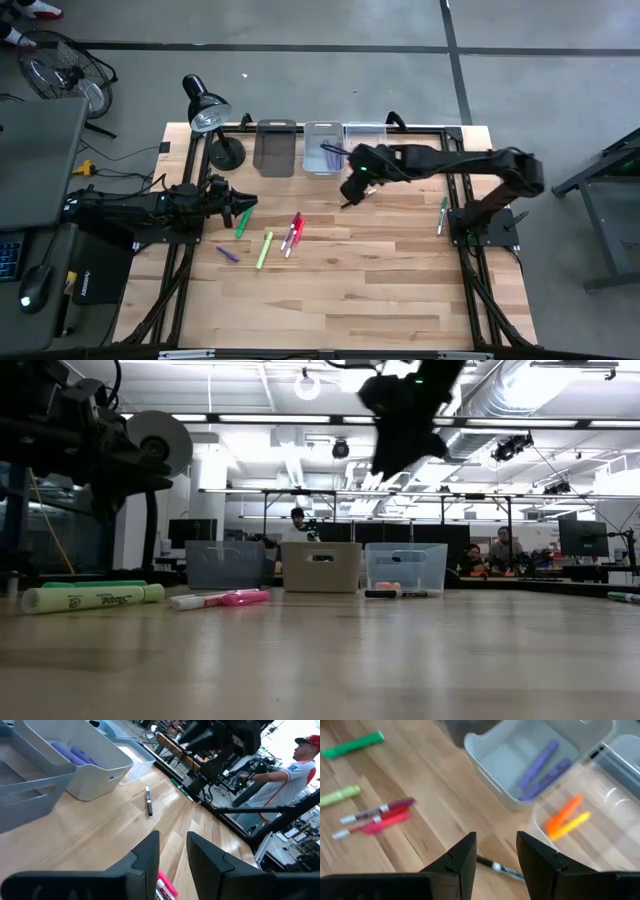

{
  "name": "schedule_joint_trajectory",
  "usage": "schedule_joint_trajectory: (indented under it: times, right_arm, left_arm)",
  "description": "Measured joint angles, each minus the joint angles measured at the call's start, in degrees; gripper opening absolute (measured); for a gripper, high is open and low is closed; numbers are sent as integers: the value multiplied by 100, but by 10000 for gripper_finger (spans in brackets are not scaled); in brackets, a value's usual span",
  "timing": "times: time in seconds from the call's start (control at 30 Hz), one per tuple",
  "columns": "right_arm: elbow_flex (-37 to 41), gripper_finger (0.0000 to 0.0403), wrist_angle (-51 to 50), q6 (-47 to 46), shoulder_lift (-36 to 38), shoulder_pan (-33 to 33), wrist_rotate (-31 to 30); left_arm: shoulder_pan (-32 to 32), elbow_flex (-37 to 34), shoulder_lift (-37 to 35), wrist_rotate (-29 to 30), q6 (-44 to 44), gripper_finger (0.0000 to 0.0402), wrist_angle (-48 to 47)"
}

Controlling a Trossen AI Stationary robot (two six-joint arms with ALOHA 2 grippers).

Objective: Pick & Place Markers
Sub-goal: Put the green highlighter into the white bin

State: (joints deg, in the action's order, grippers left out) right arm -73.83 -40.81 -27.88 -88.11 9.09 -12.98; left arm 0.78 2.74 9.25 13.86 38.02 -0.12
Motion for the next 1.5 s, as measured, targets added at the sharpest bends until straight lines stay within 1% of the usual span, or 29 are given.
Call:
schedule_joint_trajectory:
  times: [0.17, 0.27, 0.37, 0.5, 0.57, 0.73, 0.97, 1.1, 1.3, 1.5]
  right_arm:
    - [1004, 129, 385, -90, 822, -12, -74]
    - [1497, 129, 764, -219, 1197, 0, -68]
    - [1891, 129, 1095, -327, 1428, 1, -51]
    - [2183, 129, 1265, -382, 1514, 1, -29]
    - [2240, 129, 1272, -383, 1514, 1, -22]
    - [2245, 129, 1384, -365, 1514, 1, -30]
    - [2245, 129, 1497, -365, 1514, 1, -34]
    - [2243, 129, 1497, -380, 1514, 1, -34]
    - [2244, 129, 1365, -466, 1522, -4, -30]
    - [2243, 129, 1322, -477, 1524, -14, 2]
  left_arm:
    - [0, 0, 54, 344, 189, 97, -2]
    - [-2, 107, 156, 370, 275, 97, -107]
    - [-2, 395, 408, 373, 278, 97, -373]
    - [-2, 969, 856, 447, 239, 97, -1175]
    - [-1, 1311, 1116, 632, 292, 97, -1694]
    - [-2, 2131, 1842, 799, 289, 97, -2833]
    - [-1, 2964, 2967, 726, 744, 97, -4117]
    - [-2, 3246, 3754, 534, 899, 97, -4500]
    - [-2, 3549, 4823, 37, 1036, 97, -4886]
    - [-2, 3854, 5537, -212, 1415, 99, -5145]
